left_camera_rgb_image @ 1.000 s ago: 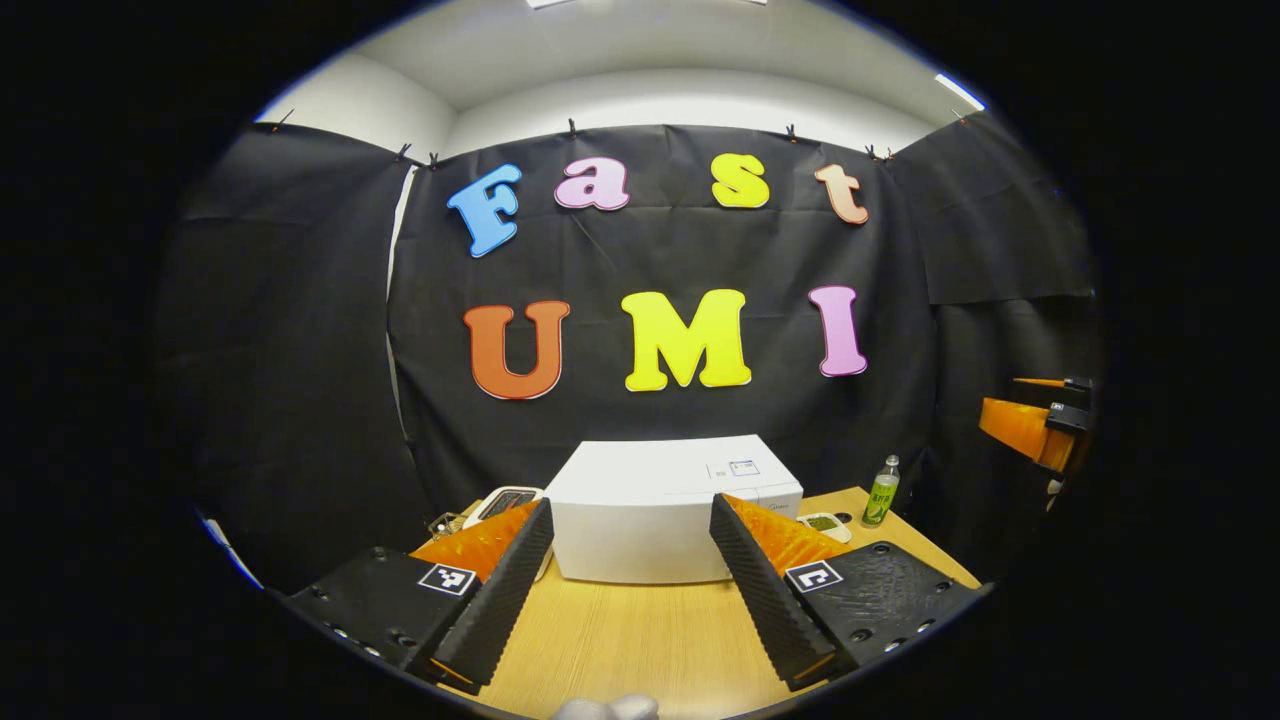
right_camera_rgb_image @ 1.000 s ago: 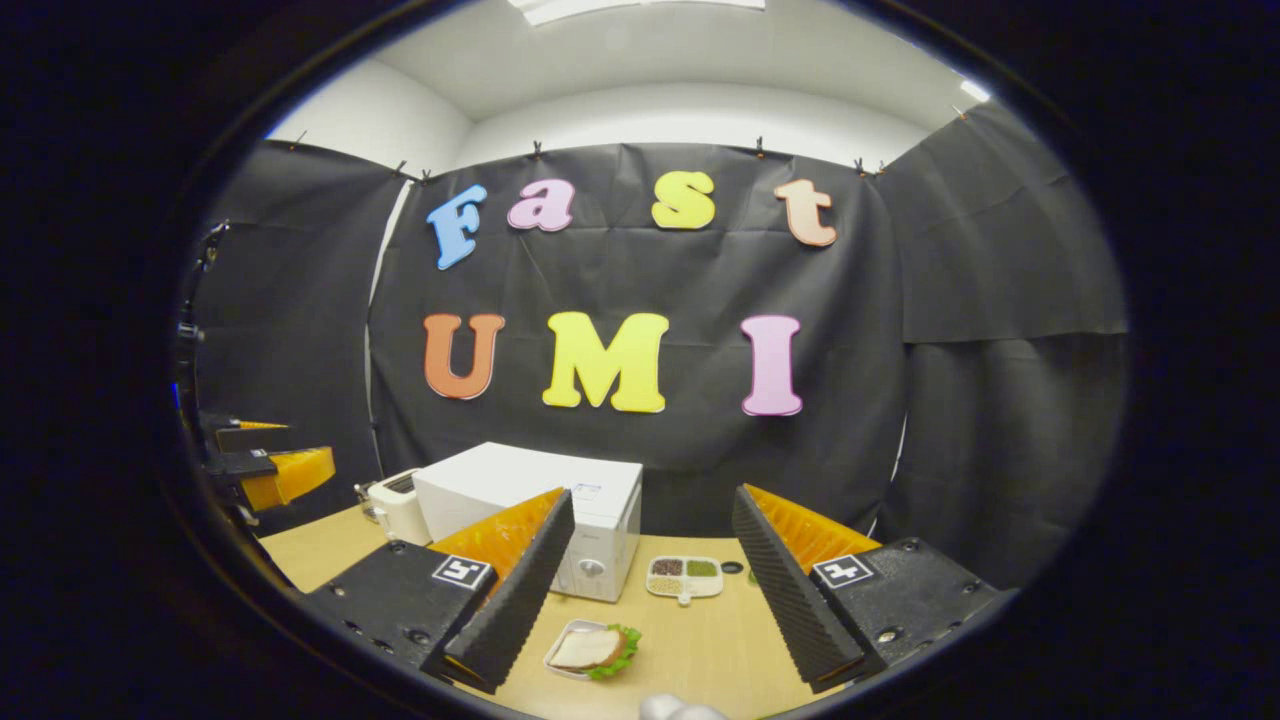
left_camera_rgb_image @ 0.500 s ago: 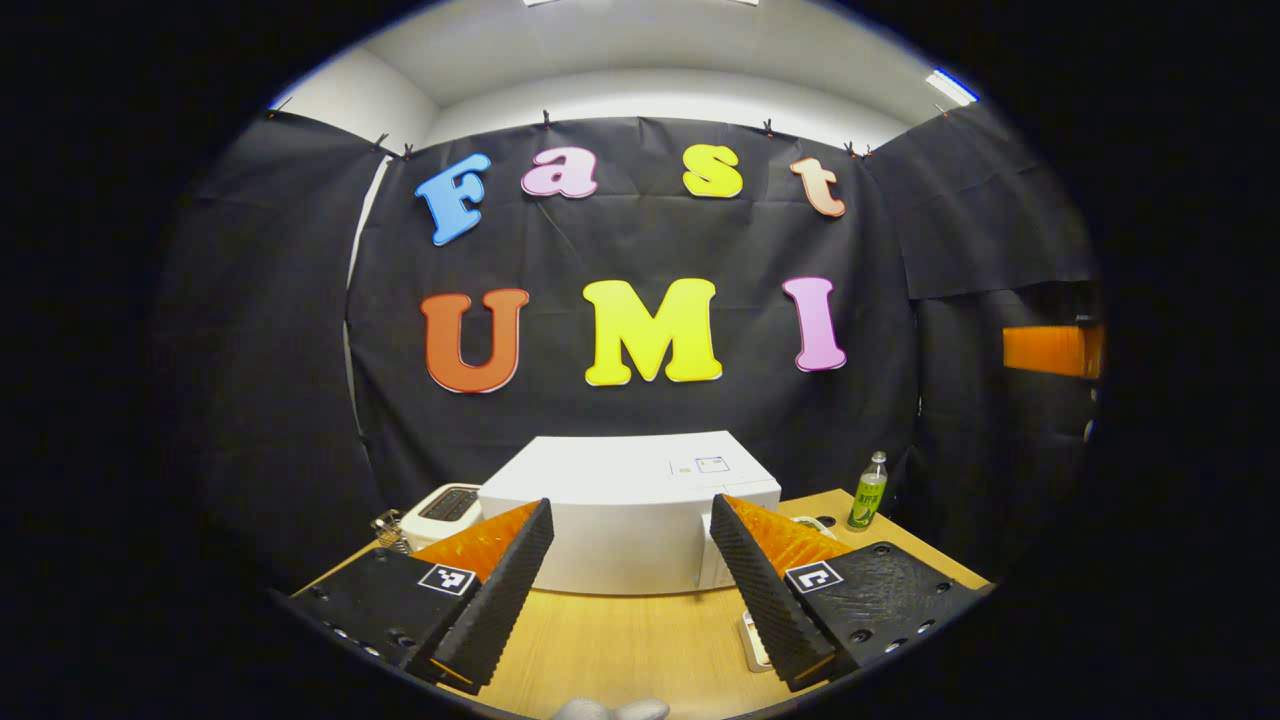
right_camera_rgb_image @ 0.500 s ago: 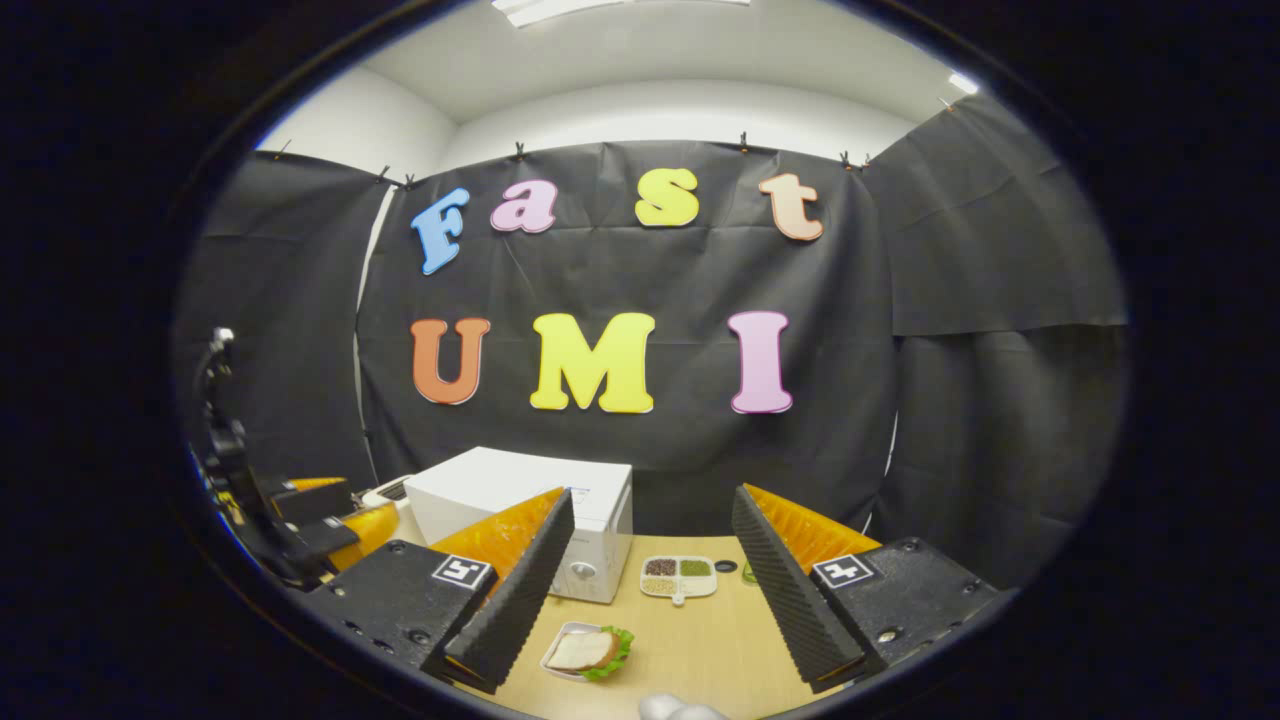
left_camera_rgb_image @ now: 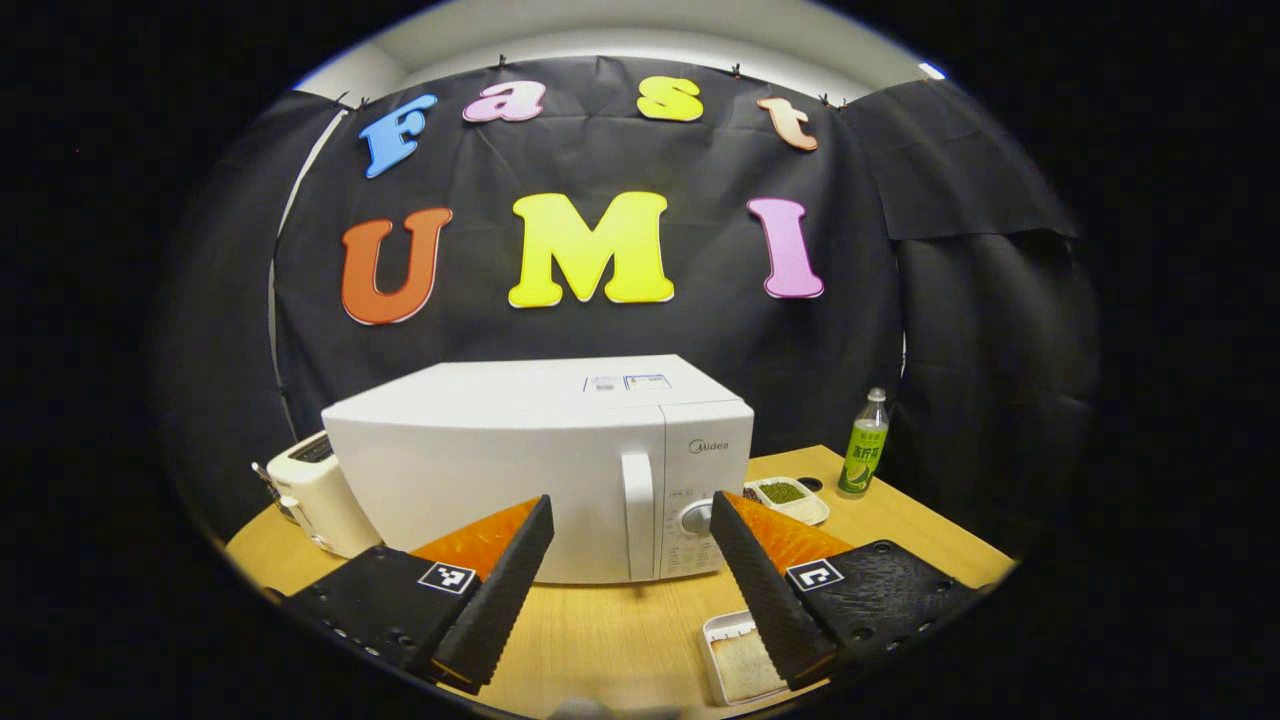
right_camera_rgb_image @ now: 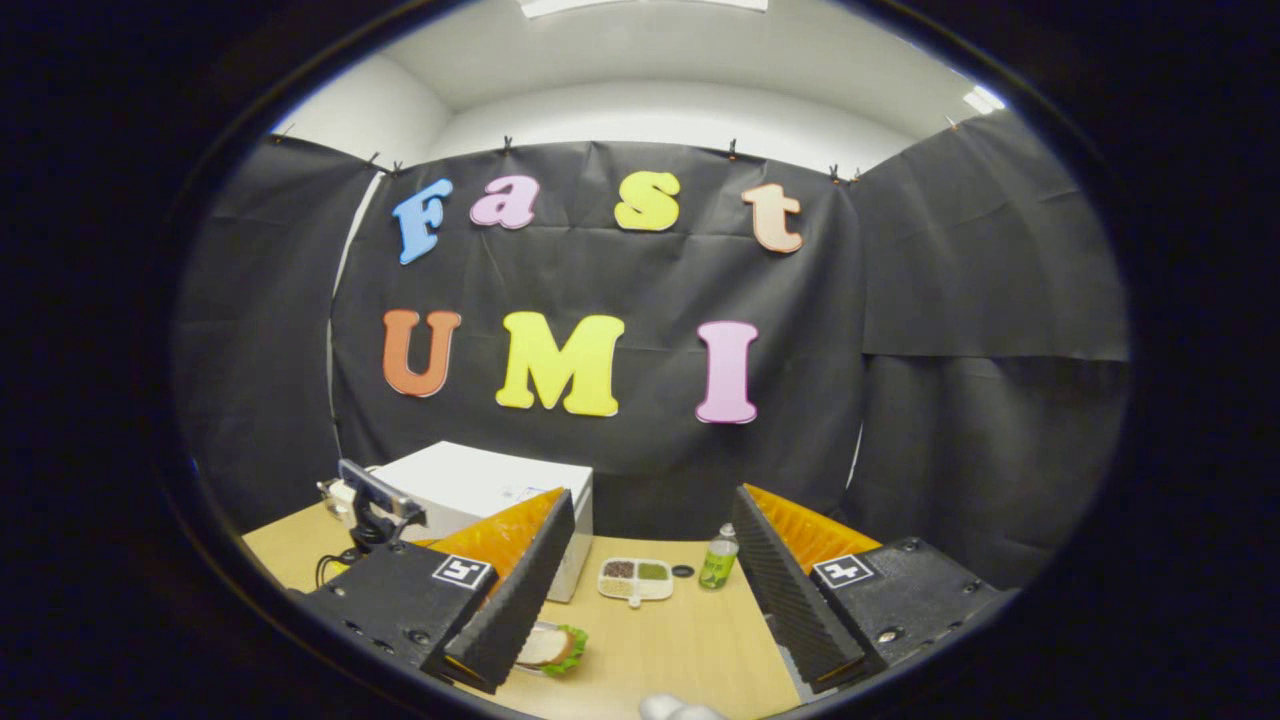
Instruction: Open the microwave oven with the left hand, put the food in, and close the microwave oven.
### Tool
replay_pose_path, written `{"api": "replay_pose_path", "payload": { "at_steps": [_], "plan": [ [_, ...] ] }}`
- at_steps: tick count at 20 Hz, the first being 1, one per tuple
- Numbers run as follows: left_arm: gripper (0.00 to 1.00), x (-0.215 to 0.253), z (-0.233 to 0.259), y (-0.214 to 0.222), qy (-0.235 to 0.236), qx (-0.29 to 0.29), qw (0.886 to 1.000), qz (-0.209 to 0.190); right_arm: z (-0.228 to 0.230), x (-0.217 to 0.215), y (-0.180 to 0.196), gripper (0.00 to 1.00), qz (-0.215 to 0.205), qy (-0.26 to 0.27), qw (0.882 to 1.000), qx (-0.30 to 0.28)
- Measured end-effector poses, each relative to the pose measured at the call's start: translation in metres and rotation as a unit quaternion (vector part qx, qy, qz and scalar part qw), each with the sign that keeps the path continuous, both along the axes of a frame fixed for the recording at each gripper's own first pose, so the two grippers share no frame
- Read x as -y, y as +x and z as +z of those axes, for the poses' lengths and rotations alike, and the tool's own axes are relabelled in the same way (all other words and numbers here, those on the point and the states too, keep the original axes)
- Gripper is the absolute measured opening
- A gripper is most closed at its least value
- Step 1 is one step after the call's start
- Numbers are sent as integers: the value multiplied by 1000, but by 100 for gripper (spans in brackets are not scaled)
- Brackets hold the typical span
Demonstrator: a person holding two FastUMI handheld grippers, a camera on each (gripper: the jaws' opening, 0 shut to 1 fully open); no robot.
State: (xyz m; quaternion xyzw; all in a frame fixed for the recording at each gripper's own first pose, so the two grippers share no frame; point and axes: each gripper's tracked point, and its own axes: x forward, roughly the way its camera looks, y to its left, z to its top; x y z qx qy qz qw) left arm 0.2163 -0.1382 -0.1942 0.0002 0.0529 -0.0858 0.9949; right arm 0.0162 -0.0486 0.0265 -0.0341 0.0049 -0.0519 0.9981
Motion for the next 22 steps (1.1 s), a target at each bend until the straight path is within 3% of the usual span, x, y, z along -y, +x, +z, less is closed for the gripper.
{"api": "replay_pose_path", "payload": {
  "at_steps": [1,2,5,6,7,8,9,10,11,12,13,14,15,16,18,19,20,22],
  "plan": [
    [96,4,-8,12,4,-3,1000,-1,-1,3,-2,94,-5,-6,1000,-3],
    [96,5,-15,23,8,-5,1000,2,-2,5,-3,100,-9,-11,1000,-8],
    [92,13,-31,51,12,-5,1000,2,-1,9,-6,100,-21,-24,999,-15],
    [90,16,-38,56,10,-12,1000,1,-1,10,-7,94,-23,-27,999,-15],
    [83,17,-42,59,7,-16,1000,1,-1,11,-7,100,-24,-31,999,-17],
    [70,17,-42,63,-2,-15,1000,-3,-1,11,-8,100,-27,-33,999,-18],
    [71,18,-41,67,-7,-13,1000,-5,-1,11,-7,95,-26,-33,999,-18],
    [69,13,-37,69,-2,-4,1000,3,-1,11,-7,96,-27,-31,999,-18],
    [37,10,-34,70,0,4,1000,3,-3,11,-6,96,-27,-29,999,-20],
    [20,13,-37,72,-5,3,1000,-1,-4,12,-6,96,-28,-27,999,-23],
    [27,12,-37,71,-8,1,1000,-4,-6,12,-6,96,-27,-24,999,-26],
    [26,12,-36,70,-11,0,1000,-8,-6,11,-6,96,-27,-21,999,-27],
    [19,12,-36,71,-16,-2,1000,-11,-7,12,-6,96,-29,-19,999,-27],
    [5,12,-36,69,-17,-3,1000,-11,-7,11,-6,100,-27,-18,999,-28],
    [8,12,-35,65,-14,-6,1000,-13,-8,9,-8,100,-25,-17,999,-28],
    [3,12,-36,64,-14,-7,1000,-14,-9,7,-8,100,-22,-17,999,-28],
    [3,9,-39,57,-16,-19,1000,-14,-8,5,-9,96,-19,-18,999,-27],
    [3,6,-38,36,-10,-3,1000,-24,-9,3,-8,100,-15,-32,999,-26]
  ]
}}
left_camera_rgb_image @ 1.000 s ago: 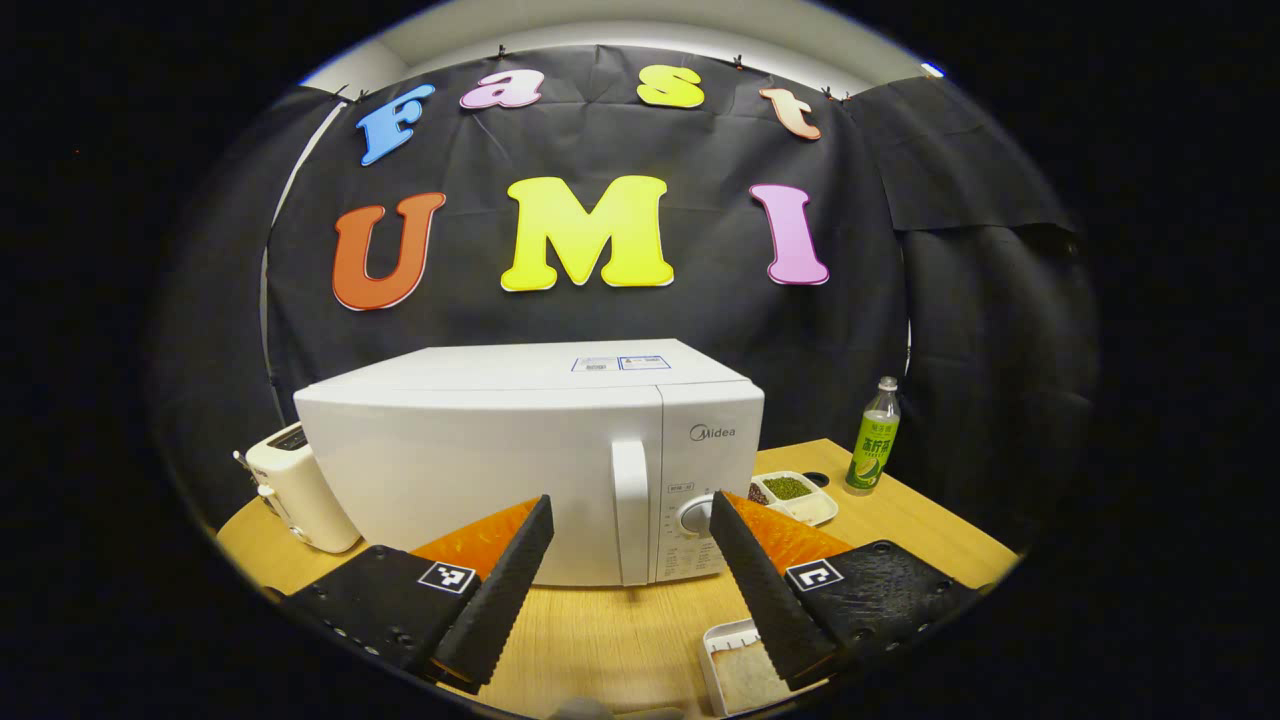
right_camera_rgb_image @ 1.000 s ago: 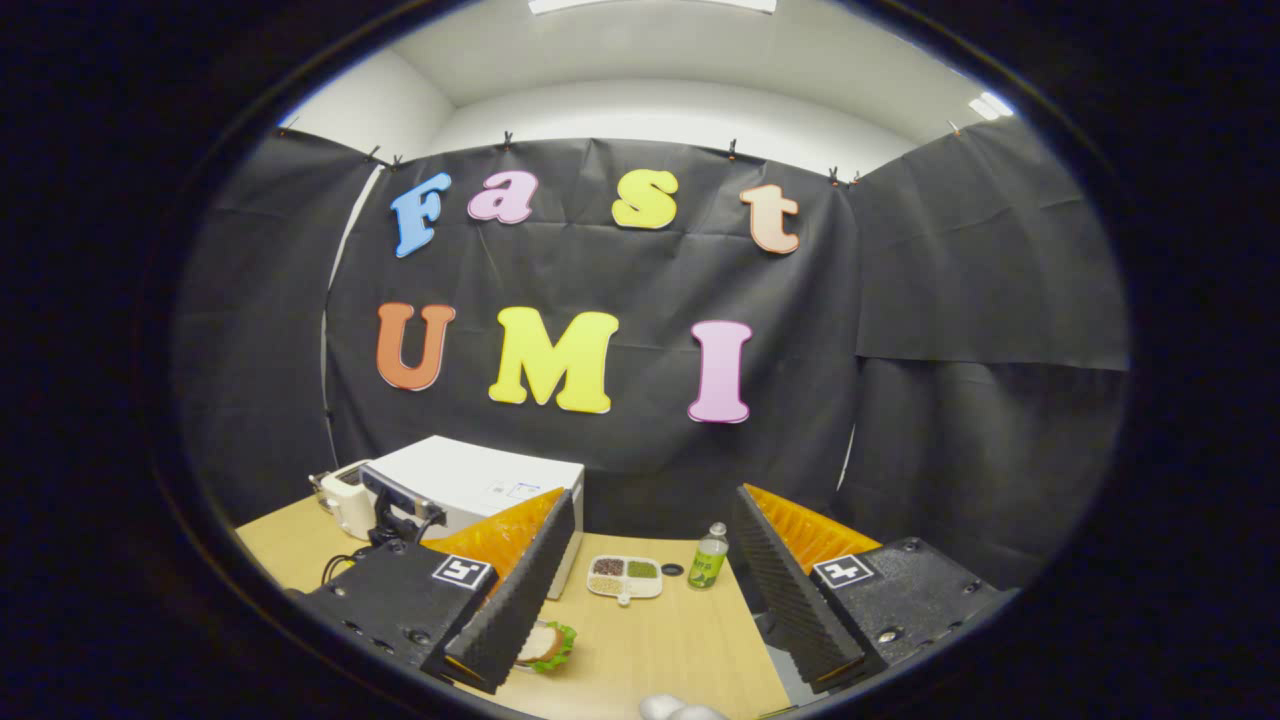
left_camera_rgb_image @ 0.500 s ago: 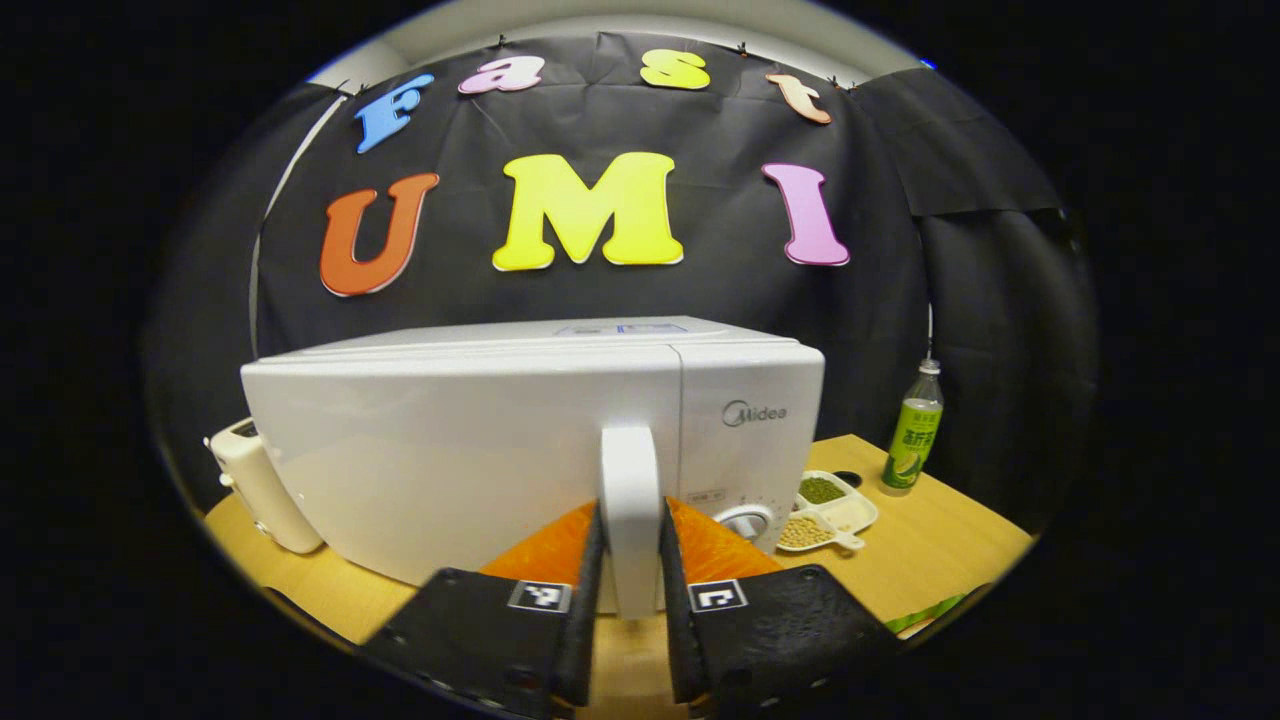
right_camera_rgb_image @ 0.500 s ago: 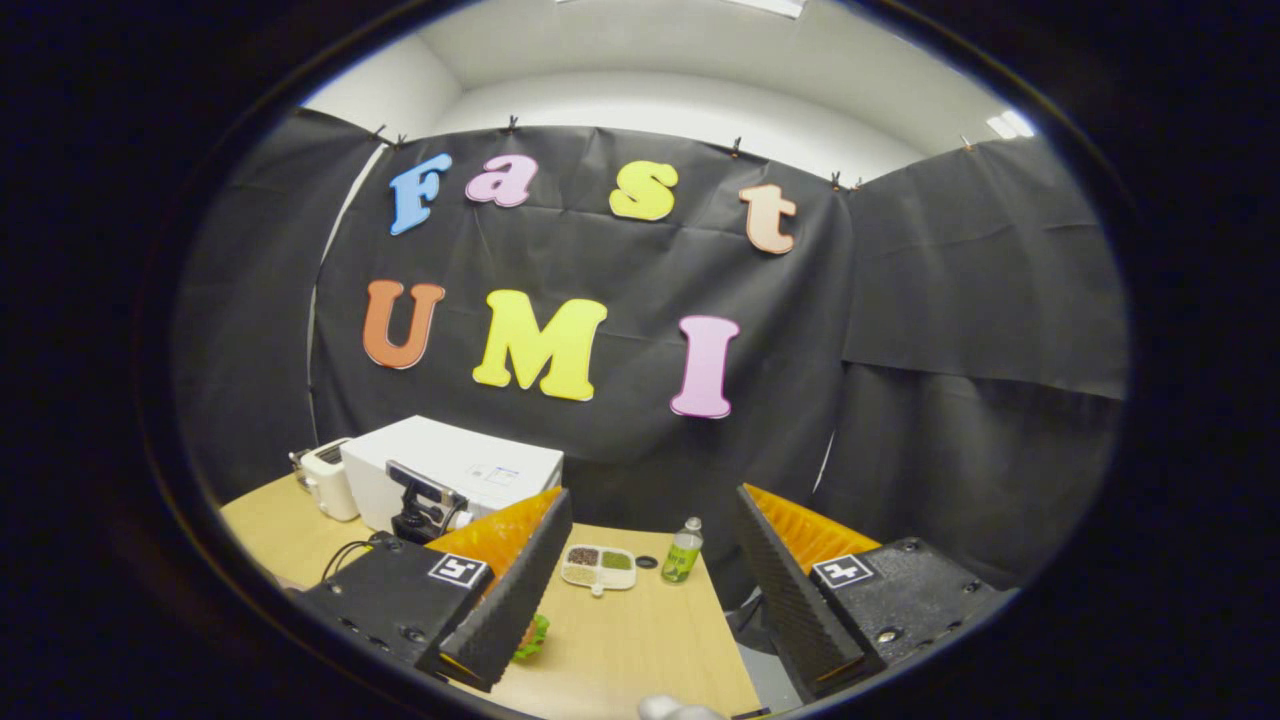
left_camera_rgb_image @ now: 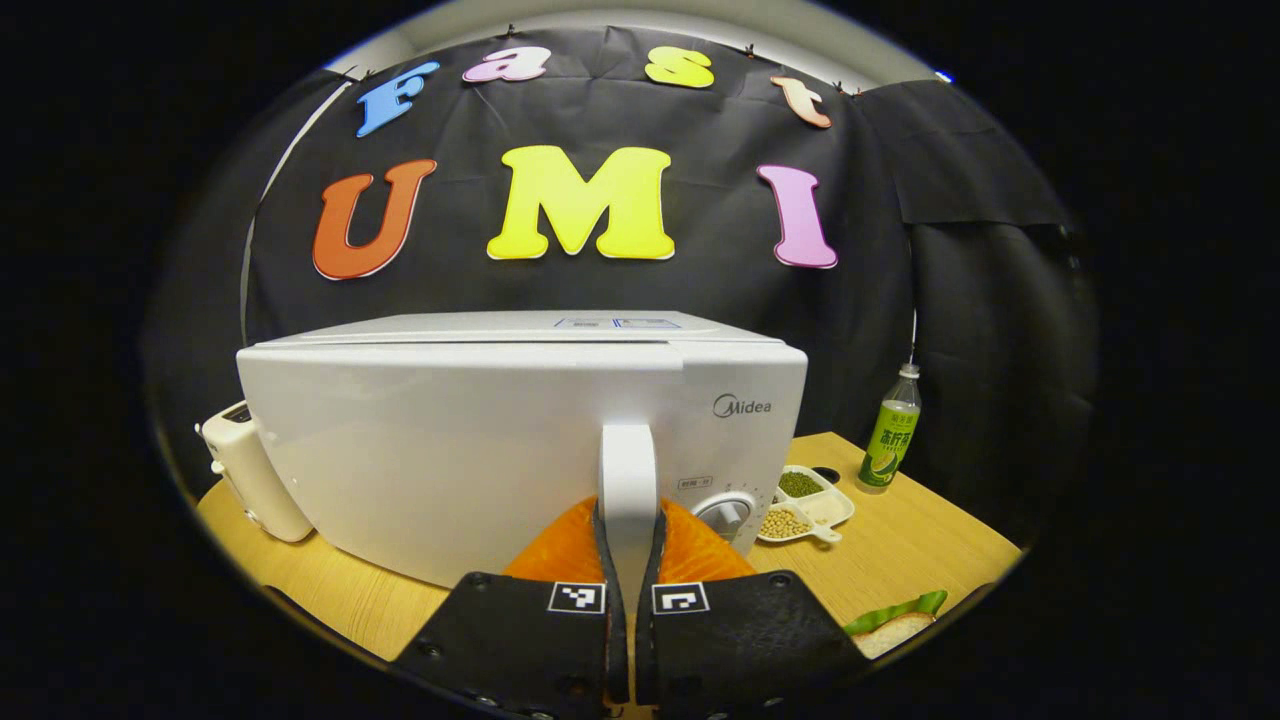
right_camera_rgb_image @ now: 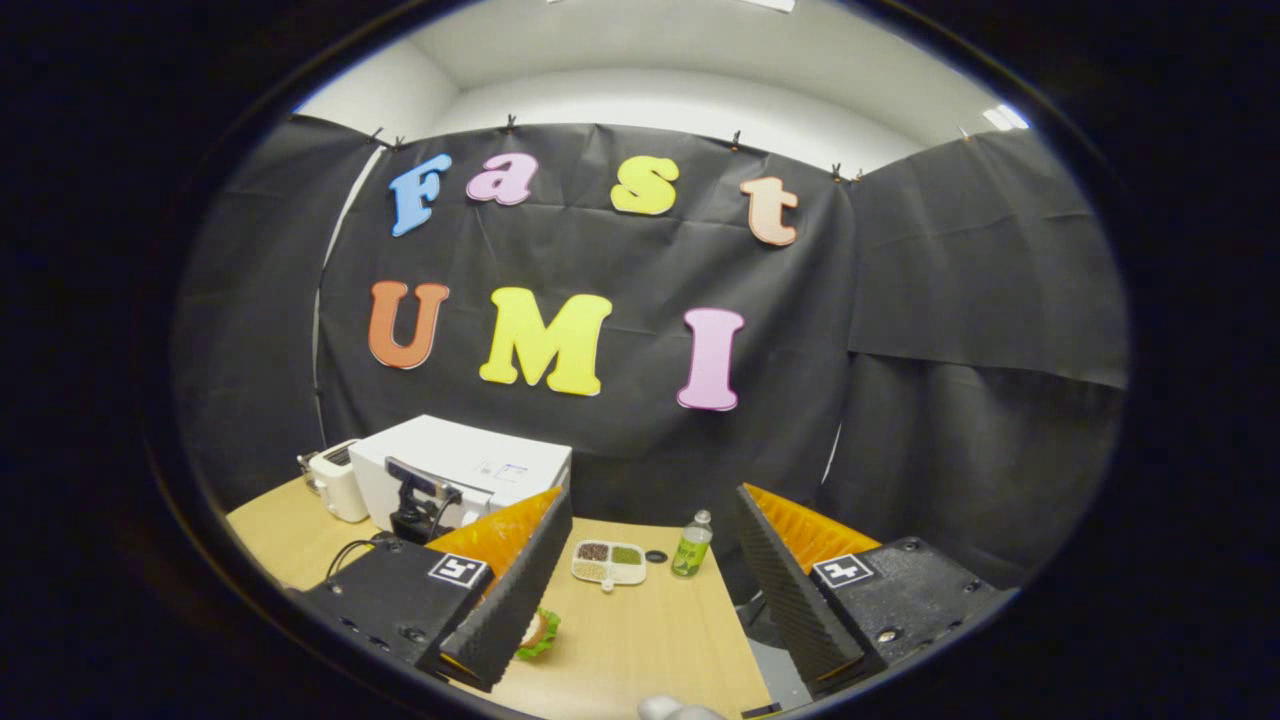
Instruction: Open the microwave oven with the left hand, put the food in, and close the microwave oven.
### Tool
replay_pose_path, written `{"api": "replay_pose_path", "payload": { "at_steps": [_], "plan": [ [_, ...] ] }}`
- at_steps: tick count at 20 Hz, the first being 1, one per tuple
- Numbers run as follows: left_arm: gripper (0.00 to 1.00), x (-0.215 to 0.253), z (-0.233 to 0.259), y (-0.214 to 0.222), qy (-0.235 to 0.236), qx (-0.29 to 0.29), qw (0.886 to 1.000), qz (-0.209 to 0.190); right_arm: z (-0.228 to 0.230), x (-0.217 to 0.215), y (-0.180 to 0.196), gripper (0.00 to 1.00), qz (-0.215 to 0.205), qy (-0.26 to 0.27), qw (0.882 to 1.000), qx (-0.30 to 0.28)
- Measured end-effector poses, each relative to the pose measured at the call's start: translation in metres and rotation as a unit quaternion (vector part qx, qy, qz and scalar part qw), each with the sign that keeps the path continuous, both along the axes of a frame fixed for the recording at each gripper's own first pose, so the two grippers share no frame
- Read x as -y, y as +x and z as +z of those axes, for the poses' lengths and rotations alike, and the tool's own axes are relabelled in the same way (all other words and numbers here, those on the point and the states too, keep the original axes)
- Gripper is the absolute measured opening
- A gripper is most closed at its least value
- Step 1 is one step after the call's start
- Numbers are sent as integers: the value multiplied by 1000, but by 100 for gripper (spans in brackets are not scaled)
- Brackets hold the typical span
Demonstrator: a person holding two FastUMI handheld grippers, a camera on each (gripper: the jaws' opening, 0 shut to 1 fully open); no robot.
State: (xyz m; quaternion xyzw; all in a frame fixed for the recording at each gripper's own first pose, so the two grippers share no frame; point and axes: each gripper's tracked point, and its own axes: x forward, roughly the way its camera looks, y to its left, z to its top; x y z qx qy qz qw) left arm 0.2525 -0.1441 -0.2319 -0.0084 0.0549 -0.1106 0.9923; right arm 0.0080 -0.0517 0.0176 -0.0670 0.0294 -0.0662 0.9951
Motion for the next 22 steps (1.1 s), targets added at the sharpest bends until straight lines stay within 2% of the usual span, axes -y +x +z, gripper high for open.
{"api": "replay_pose_path", "payload": {
  "at_steps": [2,3,4,5,6,7,8,10,11,14,15,16,17,21,22],
  "plan": [
    [2,-9,-4,-28,-6,-8,1000,-12,-1,-7,0,100,12,-9,1000,2],
    [11,-16,-5,-42,-6,-15,1000,-15,-3,-12,0,100,18,-9,1000,4],
    [13,-26,-8,-55,-2,-23,1000,-12,-4,-17,0,96,25,-10,1000,6],
    [25,-39,-8,-67,2,-23,1000,-2,-6,-22,-1,96,33,-10,999,8],
    [31,-56,-5,-78,10,-16,1000,17,-9,-29,-1,96,41,-11,999,6],
    [48,-66,-4,-86,14,-15,1000,23,-12,-33,-1,97,48,-10,999,4],
    [58,-80,-5,-92,18,-15,999,33,-14,-39,-2,97,55,-5,998,4],
    [96,-93,-5,-107,18,-18,999,32,-19,-46,-3,97,63,6,998,0],
    [98,-99,-6,-115,22,-19,999,36,-21,-49,-3,100,68,10,998,-1],
    [98,-121,-4,-136,45,-15,997,54,-26,-60,-4,97,79,18,997,-5],
    [89,-129,-3,-143,45,-16,997,59,-28,-63,-4,100,82,21,996,-6],
    [96,-136,-4,-151,43,-20,997,63,-29,-65,-5,96,84,21,996,-8],
    [96,-145,-5,-158,43,-22,996,69,-31,-67,-5,100,85,21,996,-8],
    [97,-189,-7,-190,63,-24,993,98,-38,-79,-6,100,93,23,995,-11],
    [96,-201,-8,-197,66,-27,992,107,-41,-82,-6,96,95,24,995,-13]
  ]
}}
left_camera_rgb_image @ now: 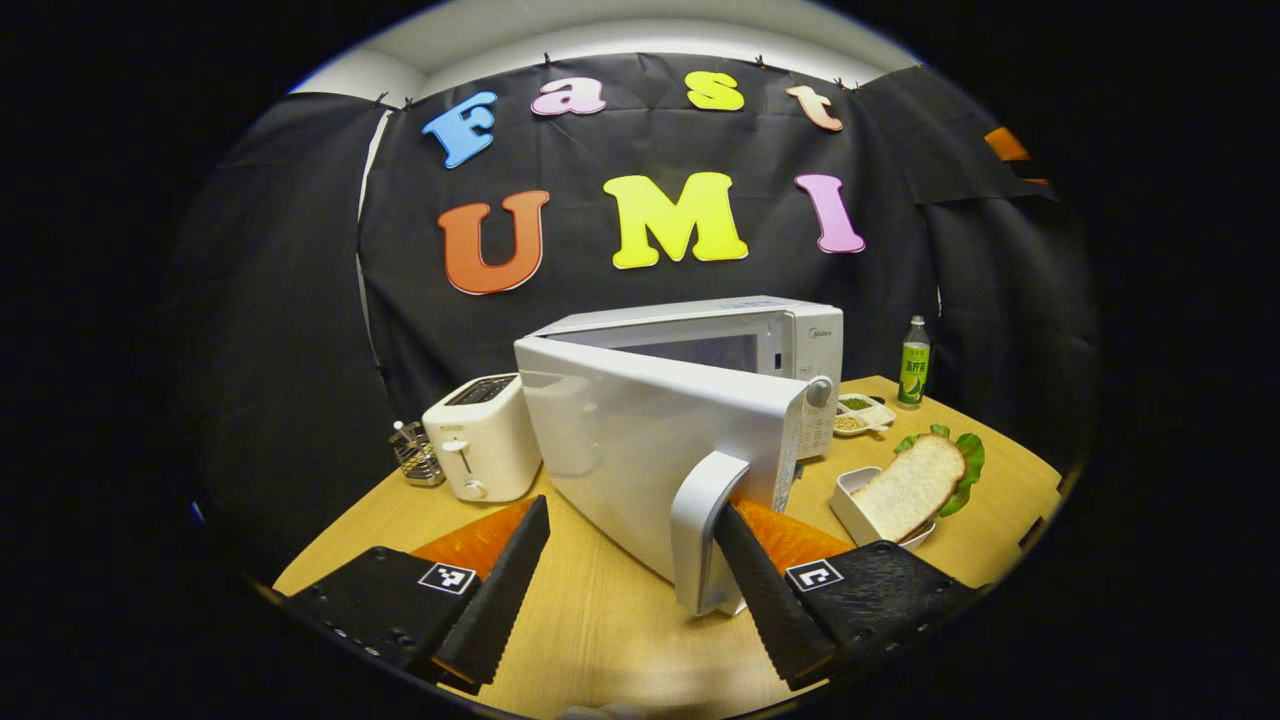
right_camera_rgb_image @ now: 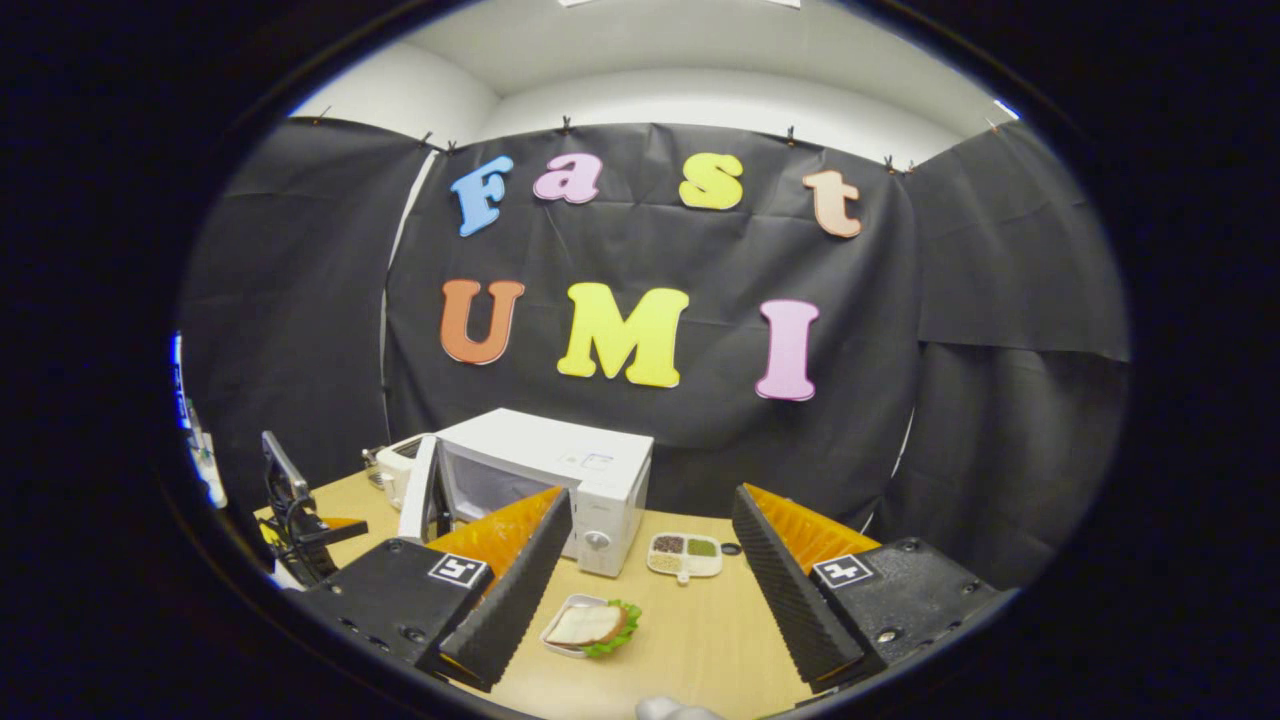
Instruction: Open the microwave oven with the left hand, put the food in, and close the microwave oven.
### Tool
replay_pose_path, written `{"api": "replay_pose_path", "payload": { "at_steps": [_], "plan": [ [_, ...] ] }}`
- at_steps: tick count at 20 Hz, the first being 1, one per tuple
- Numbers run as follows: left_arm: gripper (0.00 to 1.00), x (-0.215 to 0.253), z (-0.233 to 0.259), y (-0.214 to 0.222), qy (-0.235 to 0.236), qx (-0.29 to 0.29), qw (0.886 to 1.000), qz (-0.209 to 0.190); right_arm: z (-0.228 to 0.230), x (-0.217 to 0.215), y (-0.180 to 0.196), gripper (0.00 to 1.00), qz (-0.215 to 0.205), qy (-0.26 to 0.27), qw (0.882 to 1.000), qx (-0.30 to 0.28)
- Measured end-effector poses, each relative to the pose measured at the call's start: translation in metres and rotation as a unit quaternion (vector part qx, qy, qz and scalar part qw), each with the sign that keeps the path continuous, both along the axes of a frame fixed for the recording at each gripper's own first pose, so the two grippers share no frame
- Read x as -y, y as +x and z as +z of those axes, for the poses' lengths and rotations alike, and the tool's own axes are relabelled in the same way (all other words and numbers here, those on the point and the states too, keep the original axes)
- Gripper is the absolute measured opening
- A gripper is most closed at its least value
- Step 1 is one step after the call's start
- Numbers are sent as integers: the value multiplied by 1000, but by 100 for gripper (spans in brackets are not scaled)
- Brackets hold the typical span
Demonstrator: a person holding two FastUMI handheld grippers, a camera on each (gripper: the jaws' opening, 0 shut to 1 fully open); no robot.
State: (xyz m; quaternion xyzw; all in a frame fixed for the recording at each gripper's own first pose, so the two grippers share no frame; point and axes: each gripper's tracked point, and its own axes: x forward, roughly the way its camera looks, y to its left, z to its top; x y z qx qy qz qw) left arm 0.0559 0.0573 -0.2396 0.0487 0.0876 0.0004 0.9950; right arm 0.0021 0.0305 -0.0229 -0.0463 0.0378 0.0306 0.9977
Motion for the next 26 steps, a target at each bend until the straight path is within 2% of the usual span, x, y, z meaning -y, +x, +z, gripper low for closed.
{"api": "replay_pose_path", "payload": {
  "at_steps": [1,2,3,4,5,7,8,9,11,13,14,15,17,18,19,20,22,23,24,25,26],
  "plan": [
    [96,-12,-1,-7,2,-1,1000,8,-2,-2,1,100,1,1,1000,-2],
    [96,-24,-2,-13,3,-3,1000,19,-5,-4,2,96,3,3,1000,-6],
    [97,-38,-3,-21,5,-7,999,31,-8,-6,4,100,4,4,1000,-8],
    [96,-50,-4,-26,7,-9,999,40,-10,-7,6,96,4,6,1000,-10],
    [96,-62,-5,-31,10,-11,999,50,-13,-8,9,100,3,5,1000,-11],
    [97,-81,-6,-42,14,-12,998,66,-20,-9,15,96,2,7,1000,-17],
    [97,-90,-4,-47,13,-11,997,74,-25,-8,19,100,1,9,1000,-22],
    [96,-99,-3,-52,15,-10,996,83,-30,-9,23,96,2,12,1000,-27],
    [96,-116,1,-61,16,-11,995,99,-41,-9,31,100,5,17,999,-37],
    [96,-124,12,-69,14,-4,994,106,-57,-6,40,96,4,22,998,-51],
    [96,-126,17,-74,17,0,994,109,-65,-4,46,100,0,24,998,-59],
    [97,-126,24,-77,18,5,994,110,-77,0,51,96,-3,27,997,-67],
    [97,-122,41,-85,18,17,994,106,-102,2,61,96,-4,36,995,-91],
    [97,-118,48,-87,16,22,994,104,-116,4,65,100,-1,42,994,-104],
    [96,-113,56,-90,12,27,995,100,-129,6,70,96,-2,50,992,-118],
    [97,-108,64,-90,11,33,995,98,-142,8,75,100,0,60,990,-130],
    [97,-100,77,-91,3,42,995,94,-170,11,81,96,5,75,984,-160],
    [97,-94,82,-91,-1,44,995,95,-183,11,85,100,9,84,981,-175],
    [96,-88,84,-90,-5,43,995,93,-198,12,87,94,10,93,977,-193],
    [97,-82,88,-91,-8,43,995,92,-212,11,90,92,17,104,972,-209],
    [97,-77,93,-92,-8,44,995,91,-224,12,93,100,18,113,968,-222]
  ]
}}
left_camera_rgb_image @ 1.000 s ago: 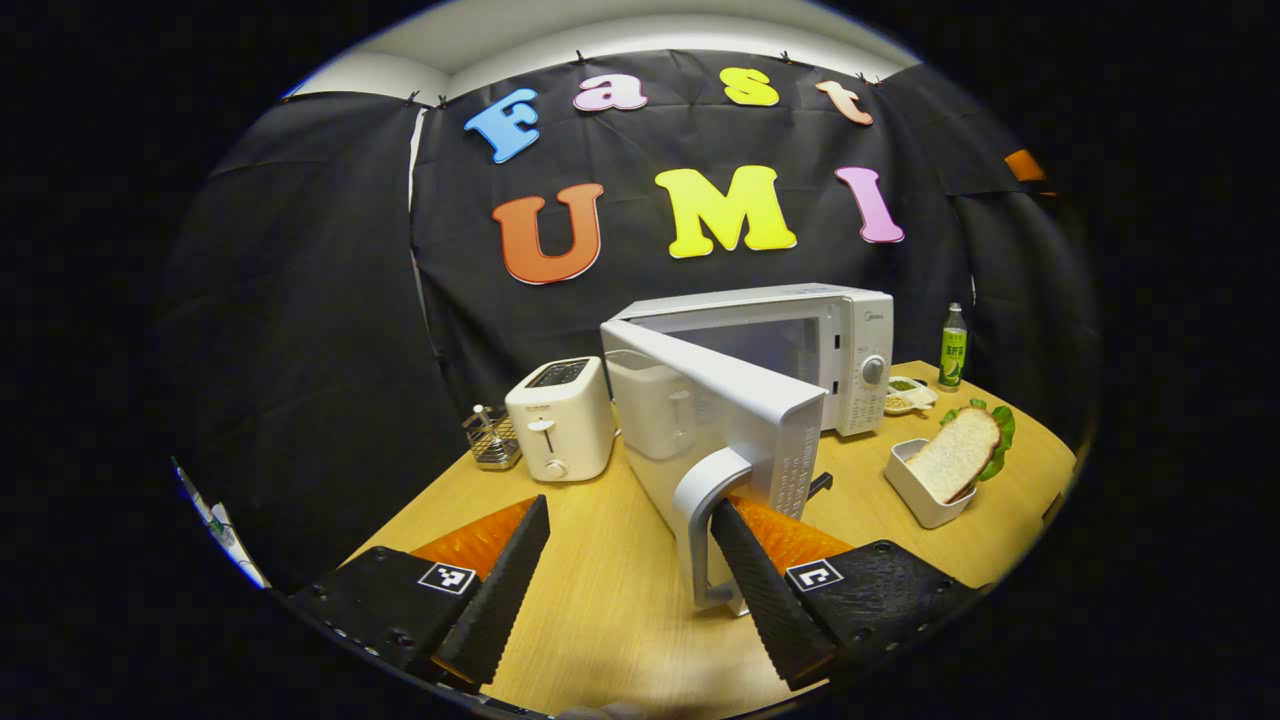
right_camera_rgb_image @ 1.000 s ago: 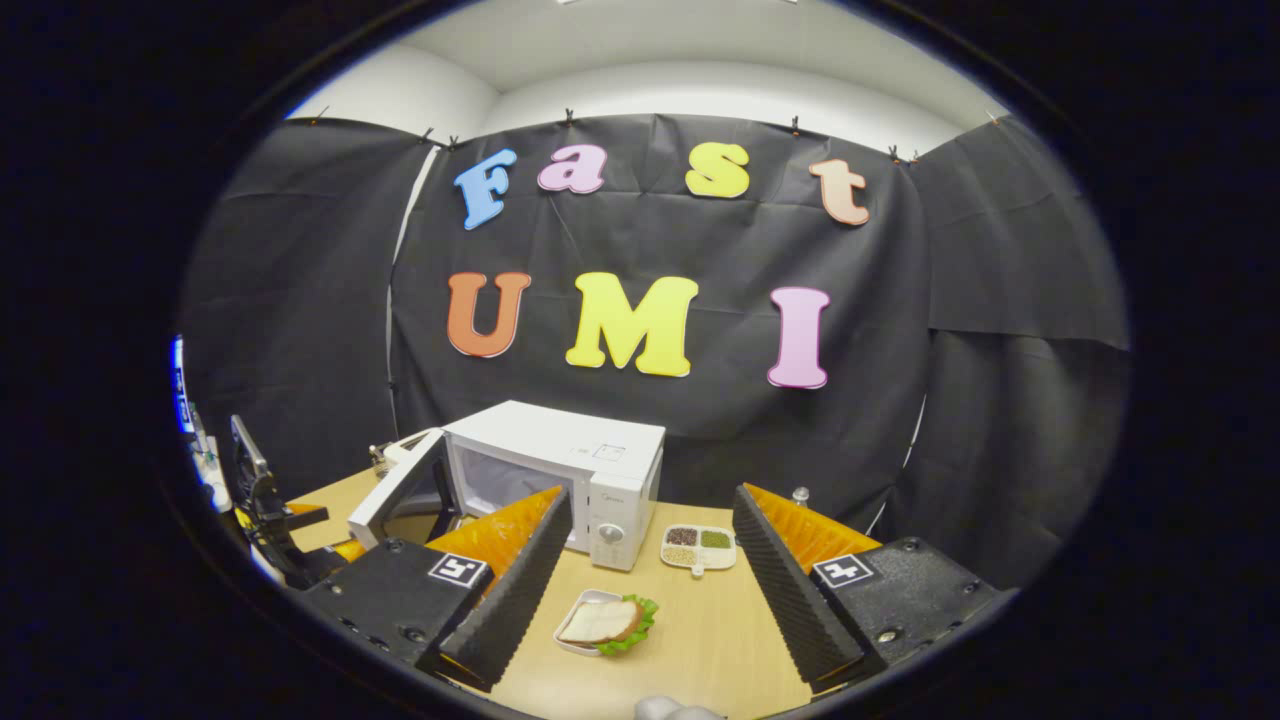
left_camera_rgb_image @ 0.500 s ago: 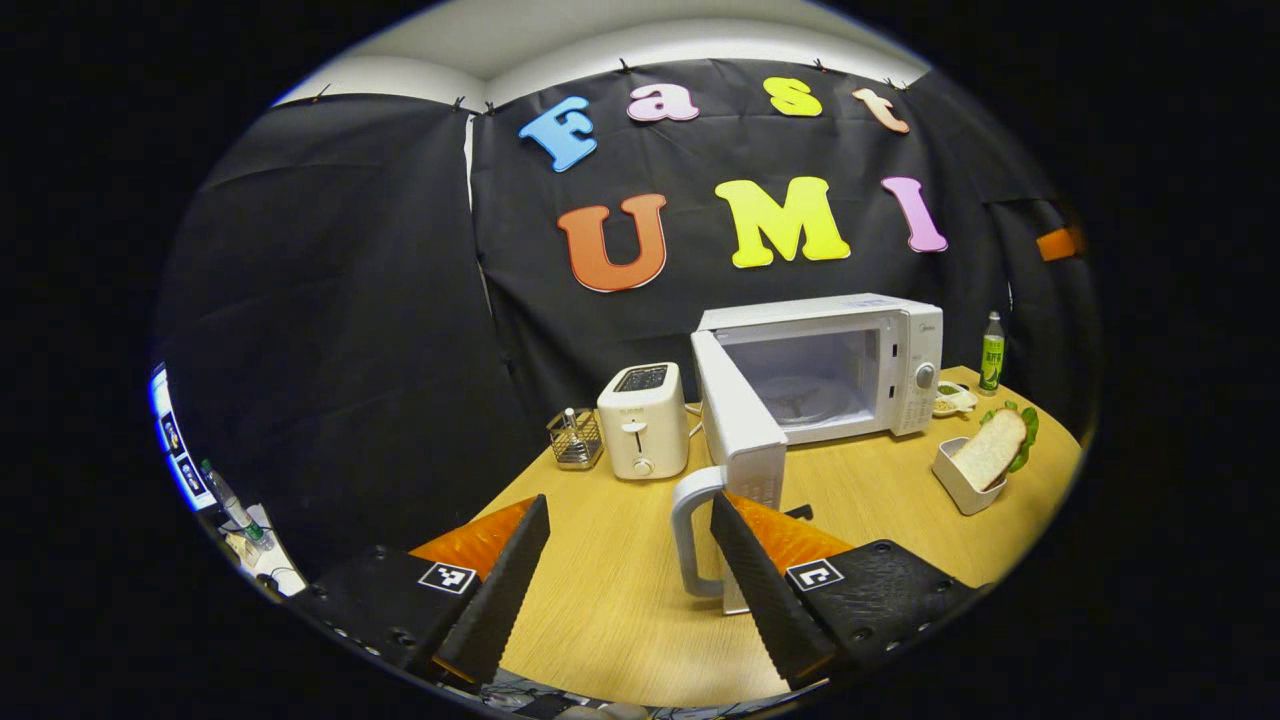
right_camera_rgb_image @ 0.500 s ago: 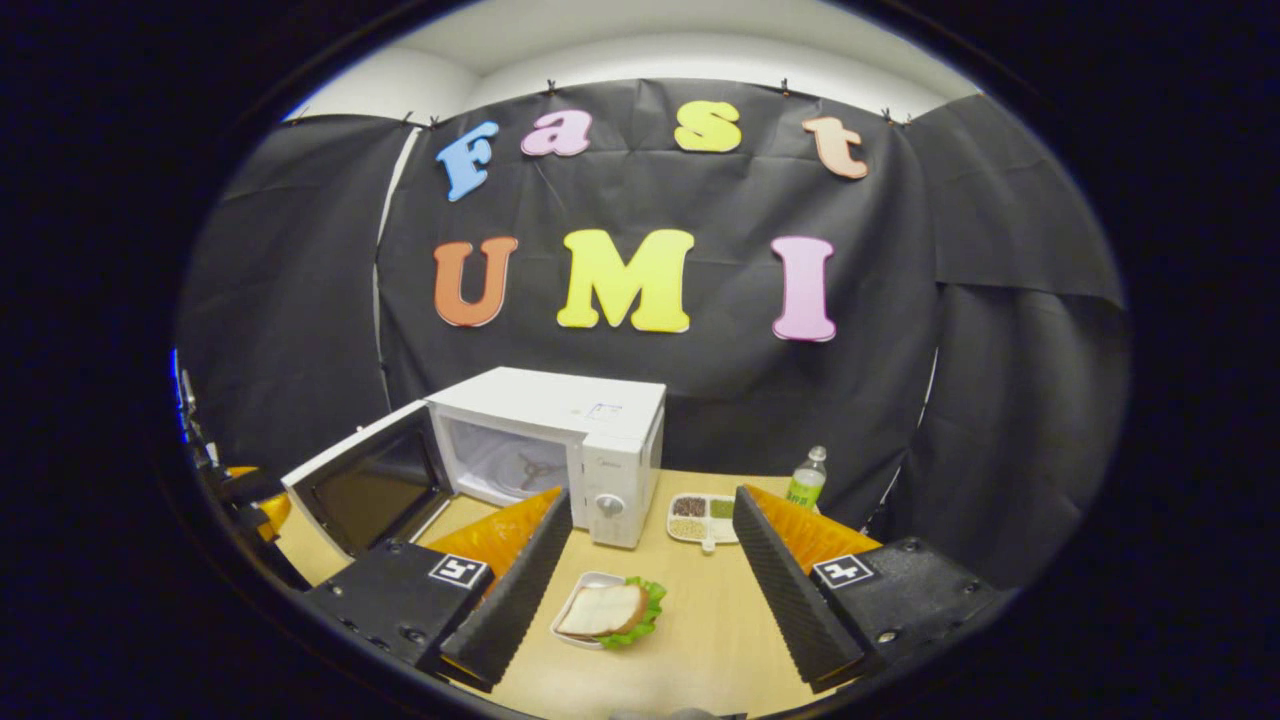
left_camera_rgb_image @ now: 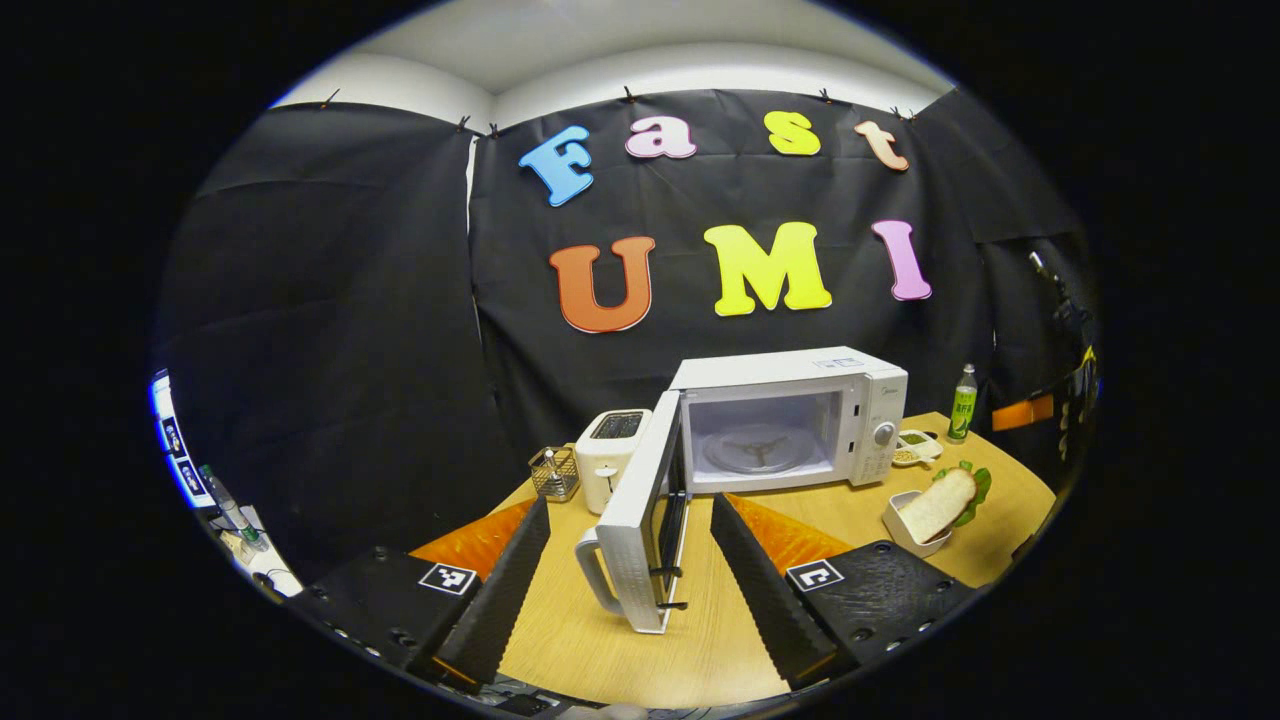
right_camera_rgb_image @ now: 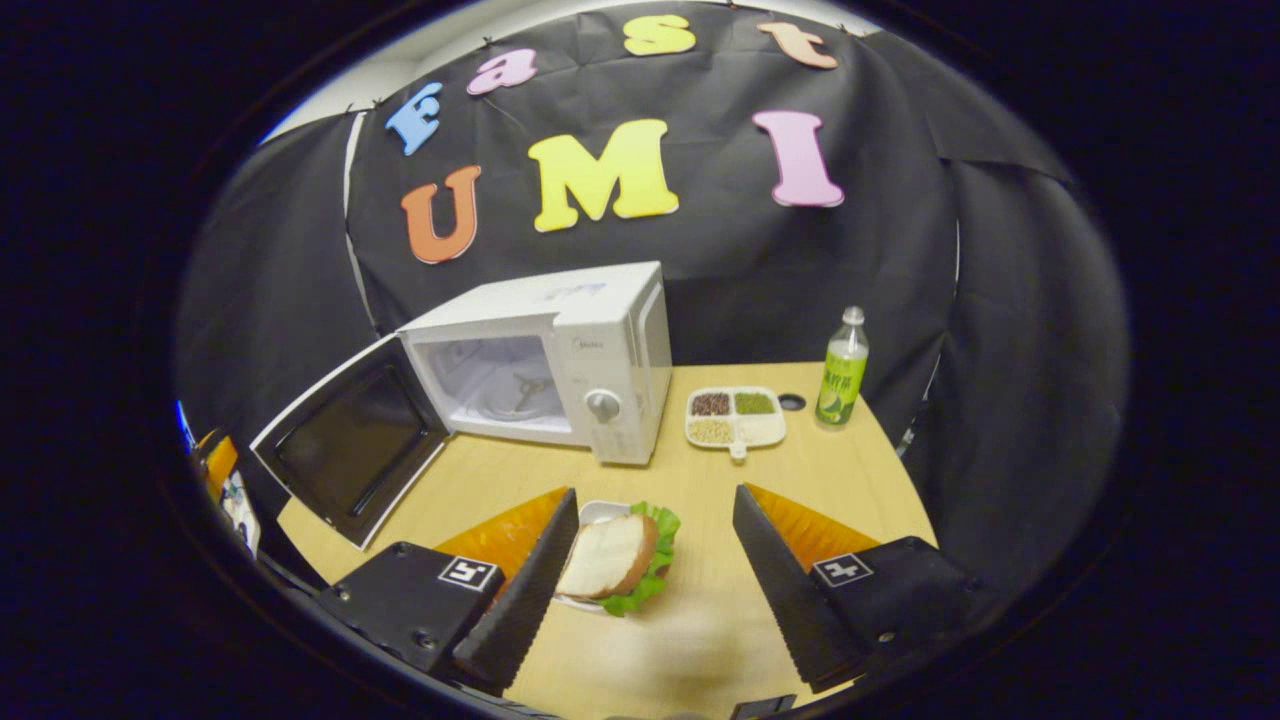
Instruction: Open the microwave oven with the left hand, put the food in, and close the microwave oven.
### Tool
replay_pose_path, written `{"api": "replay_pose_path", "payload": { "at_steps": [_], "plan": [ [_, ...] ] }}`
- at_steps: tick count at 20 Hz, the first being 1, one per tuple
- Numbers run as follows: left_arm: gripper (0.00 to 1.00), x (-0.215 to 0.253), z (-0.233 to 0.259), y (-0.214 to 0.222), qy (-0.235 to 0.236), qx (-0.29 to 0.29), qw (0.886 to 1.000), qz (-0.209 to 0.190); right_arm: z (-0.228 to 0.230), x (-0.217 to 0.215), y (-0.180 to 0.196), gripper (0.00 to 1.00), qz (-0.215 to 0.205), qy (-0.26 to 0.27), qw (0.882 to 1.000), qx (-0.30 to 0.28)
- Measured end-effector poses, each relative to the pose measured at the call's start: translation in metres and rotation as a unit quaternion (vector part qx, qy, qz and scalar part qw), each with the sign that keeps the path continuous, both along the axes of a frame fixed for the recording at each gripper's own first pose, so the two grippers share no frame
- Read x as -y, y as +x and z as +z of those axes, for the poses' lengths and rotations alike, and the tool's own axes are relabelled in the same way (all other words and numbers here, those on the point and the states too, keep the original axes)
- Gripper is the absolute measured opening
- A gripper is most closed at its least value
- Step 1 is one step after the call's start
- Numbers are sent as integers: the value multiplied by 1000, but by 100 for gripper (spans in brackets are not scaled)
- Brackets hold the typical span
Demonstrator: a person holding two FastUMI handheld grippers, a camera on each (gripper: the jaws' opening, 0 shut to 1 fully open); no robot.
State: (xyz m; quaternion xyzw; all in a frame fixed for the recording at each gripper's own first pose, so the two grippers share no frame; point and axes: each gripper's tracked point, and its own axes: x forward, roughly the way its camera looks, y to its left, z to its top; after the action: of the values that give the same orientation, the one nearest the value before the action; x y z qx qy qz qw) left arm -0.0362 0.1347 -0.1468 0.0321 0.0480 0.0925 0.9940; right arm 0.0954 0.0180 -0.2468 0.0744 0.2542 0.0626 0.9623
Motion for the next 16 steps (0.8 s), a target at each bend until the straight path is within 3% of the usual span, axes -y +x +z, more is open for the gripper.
{"api": "replay_pose_path", "payload": {
  "at_steps": [1,2,3,4,5,6,7,8,9,12,13,14,15,16],
  "plan": [
    [97,5,5,-1,2,2,1000,-1,-13,1,0,87,3,9,1000,-17],
    [96,11,10,-1,3,3,1000,-2,-24,0,3,98,9,21,999,-31],
    [96,16,13,-1,4,4,1000,-3,-35,-2,3,98,13,32,998,-45],
    [97,23,18,0,4,6,1000,-5,-45,-3,5,87,18,43,997,-60],
    [97,28,21,1,3,6,1000,-6,-54,-6,5,87,24,55,995,-75],
    [96,32,24,2,2,8,1000,-6,-61,-9,7,97,30,70,993,-89],
    [96,36,26,5,2,10,1000,-6,-67,-10,8,97,33,82,991,-104],
    [96,38,28,6,3,9,1000,-4,-73,-12,10,85,38,94,988,-115],
    [96,40,28,6,3,7,1000,-3,-76,-13,11,84,39,110,986,-123],
    [96,46,27,7,4,1,1000,5,-90,-27,14,78,59,162,971,-167],
    [96,48,26,7,5,-3,1000,8,-92,-31,16,87,65,183,964,-182],
    [96,49,26,7,7,-5,1000,11,-94,-32,17,85,66,204,957,-194],
    [96,51,26,6,10,-7,1000,14,-96,-33,19,70,63,224,950,-206],
    [96,52,26,6,12,-10,1000,17,-96,-34,19,80,60,243,944,-216]
  ]
}}
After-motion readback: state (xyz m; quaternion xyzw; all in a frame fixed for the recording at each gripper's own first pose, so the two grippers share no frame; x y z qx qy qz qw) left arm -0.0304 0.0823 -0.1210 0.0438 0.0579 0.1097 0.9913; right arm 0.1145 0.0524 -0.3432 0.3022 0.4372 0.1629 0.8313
